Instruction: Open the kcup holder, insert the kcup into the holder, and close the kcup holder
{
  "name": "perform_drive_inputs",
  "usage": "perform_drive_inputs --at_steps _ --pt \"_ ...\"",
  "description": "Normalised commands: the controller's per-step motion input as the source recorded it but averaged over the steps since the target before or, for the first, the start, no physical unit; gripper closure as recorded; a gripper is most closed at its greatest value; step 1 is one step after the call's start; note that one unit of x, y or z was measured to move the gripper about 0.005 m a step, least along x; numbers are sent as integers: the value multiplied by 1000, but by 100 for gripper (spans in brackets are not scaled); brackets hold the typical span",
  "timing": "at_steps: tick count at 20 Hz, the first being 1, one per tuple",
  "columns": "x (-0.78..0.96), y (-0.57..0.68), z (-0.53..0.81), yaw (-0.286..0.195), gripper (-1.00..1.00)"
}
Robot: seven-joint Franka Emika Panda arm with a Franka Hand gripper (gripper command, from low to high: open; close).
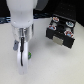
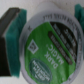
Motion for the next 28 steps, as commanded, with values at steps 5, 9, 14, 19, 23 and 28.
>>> perform_drive_inputs --at_steps 5,9,14,19,23,28 --pt "90 148 560 -27 100" --pt "158 345 878 38 100" --pt "183 436 905 47 100" --pt "218 526 835 53 100" --pt "159 521 786 57 100" --pt "157 548 724 45 100"
